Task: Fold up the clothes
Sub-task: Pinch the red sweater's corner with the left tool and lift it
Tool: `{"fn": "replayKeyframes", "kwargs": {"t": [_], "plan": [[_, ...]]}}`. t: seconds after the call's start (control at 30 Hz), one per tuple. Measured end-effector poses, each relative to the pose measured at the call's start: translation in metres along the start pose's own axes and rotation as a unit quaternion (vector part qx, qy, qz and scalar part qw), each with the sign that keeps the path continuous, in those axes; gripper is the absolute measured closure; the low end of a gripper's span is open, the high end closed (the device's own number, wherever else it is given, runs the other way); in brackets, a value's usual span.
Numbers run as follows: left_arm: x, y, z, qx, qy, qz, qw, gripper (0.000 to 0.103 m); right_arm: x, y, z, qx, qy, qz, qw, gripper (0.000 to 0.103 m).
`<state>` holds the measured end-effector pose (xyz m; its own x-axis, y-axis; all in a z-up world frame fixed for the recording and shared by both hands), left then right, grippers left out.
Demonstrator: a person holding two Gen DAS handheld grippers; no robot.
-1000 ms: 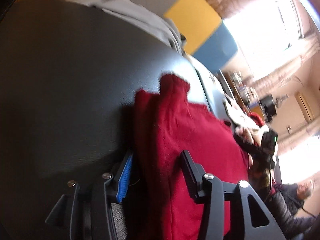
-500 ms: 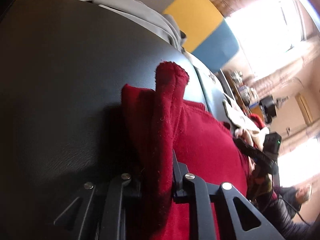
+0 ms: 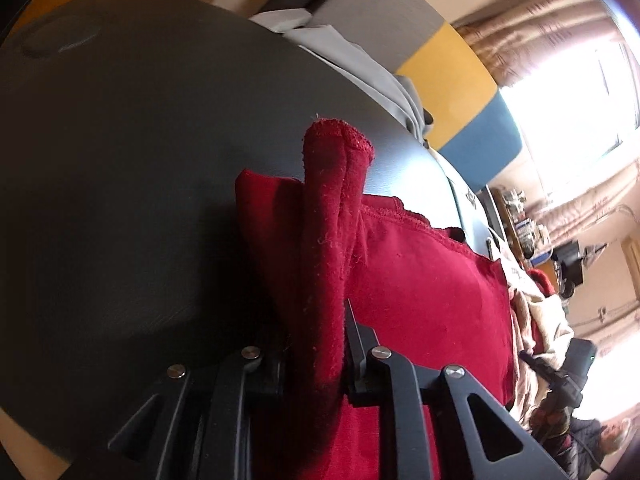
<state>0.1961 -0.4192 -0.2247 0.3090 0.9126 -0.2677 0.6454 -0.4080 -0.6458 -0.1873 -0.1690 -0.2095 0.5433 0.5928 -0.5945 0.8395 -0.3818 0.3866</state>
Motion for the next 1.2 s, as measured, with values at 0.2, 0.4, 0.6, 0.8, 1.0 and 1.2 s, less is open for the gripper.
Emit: {"fn": "replayKeyframes", "kwargs": {"t": [0.2,0.4,0.6,0.8,1.0,1.2], "plan": [[0.001,0.013,-0.006,0.01,-0.006,-0.012,0.9999,0.08,-0.021,-0.015,0.041,0.003,0.005,0.036,0.999,0.032],[0.006,0.014,-0.012,0.01,-0.007,-0.017,0.9998,0.083,-0.028,-0.006,0.062,0.009,0.029,0.008,1.0,0.063],[0.002,0.017,-0.012,0.015,-0.014,-0.06,0.998,0.085,-0.002,0.005,0.046,0.027,0.037,0.006,0.999,0.07],[-0.013,-0.004,-0.005,-0.03,-0.01,-0.021,0.9993,0.085,0.024,0.032,0.024,0.081,0.024,-0.031,0.996,0.065],[-0.034,-0.03,-0.004,-0.048,-0.008,0.013,0.9987,0.085,-0.01,0.073,0.004,0.119,-0.025,-0.159,0.98,0.064],[-0.04,-0.031,0.0,-0.041,0.012,-0.002,0.9991,0.085,-0.009,0.047,0.048,0.101,0.029,-0.168,0.98,0.065]]}}
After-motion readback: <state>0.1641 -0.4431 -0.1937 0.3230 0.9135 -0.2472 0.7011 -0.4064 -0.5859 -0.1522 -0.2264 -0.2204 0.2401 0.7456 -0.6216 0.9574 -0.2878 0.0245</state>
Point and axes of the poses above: each gripper's, at about its wrist camera, not at the fingertips, and z roughly the way its jaws point, y to its left, x to its underside, the point moved 6 cm from there along z, roughly the way its jaws point, and after that the axes turned 9 degrees about -z, right-handed, at the moved point
